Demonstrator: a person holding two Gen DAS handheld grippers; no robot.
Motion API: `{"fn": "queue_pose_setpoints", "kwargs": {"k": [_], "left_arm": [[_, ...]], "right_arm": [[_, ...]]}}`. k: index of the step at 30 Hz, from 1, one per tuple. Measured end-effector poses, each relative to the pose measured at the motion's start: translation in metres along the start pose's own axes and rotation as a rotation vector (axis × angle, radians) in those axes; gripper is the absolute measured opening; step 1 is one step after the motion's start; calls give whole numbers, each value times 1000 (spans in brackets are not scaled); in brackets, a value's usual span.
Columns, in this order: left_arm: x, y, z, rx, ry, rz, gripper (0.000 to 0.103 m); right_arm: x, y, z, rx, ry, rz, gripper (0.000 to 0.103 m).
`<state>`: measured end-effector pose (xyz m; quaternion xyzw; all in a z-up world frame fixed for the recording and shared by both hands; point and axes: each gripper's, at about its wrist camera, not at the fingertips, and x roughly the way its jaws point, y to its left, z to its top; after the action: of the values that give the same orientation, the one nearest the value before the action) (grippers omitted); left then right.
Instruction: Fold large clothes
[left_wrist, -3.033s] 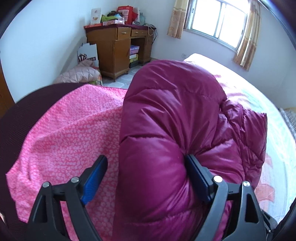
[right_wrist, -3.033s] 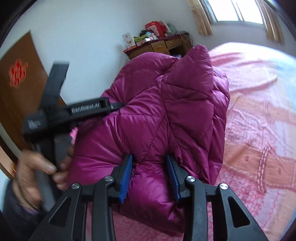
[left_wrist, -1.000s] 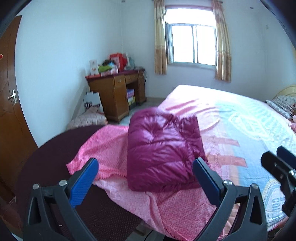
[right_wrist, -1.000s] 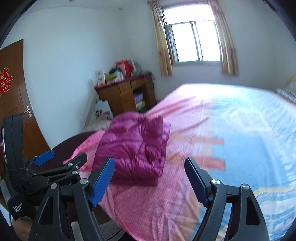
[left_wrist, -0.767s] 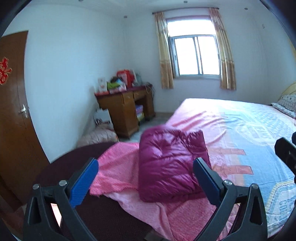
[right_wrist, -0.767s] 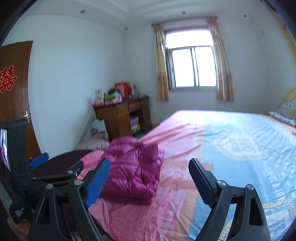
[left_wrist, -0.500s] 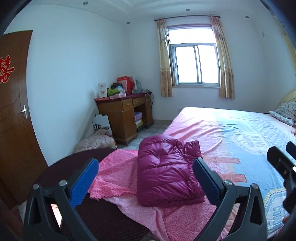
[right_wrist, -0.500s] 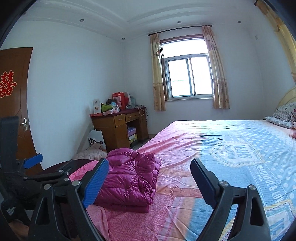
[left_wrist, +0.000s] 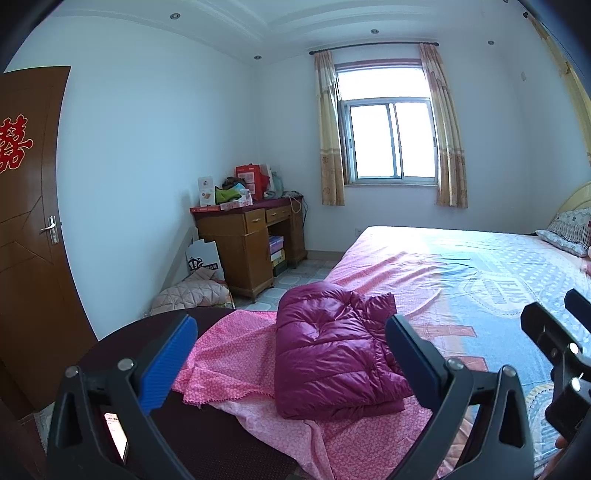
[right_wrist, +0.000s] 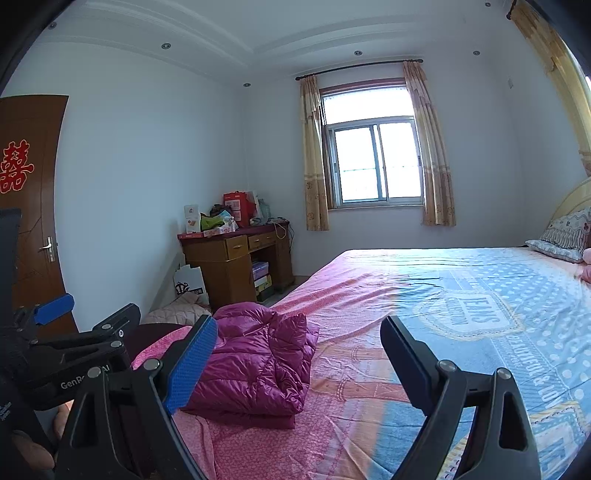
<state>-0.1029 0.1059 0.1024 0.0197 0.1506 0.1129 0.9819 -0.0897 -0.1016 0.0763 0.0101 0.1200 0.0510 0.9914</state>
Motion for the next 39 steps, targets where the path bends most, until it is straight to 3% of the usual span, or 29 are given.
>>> {"fn": "queue_pose_setpoints", "kwargs": {"k": [39], "left_arm": [[7, -4, -4, 9, 21, 18, 103]], "right_arm": [[8, -4, -5, 28, 41, 9, 91]]}}
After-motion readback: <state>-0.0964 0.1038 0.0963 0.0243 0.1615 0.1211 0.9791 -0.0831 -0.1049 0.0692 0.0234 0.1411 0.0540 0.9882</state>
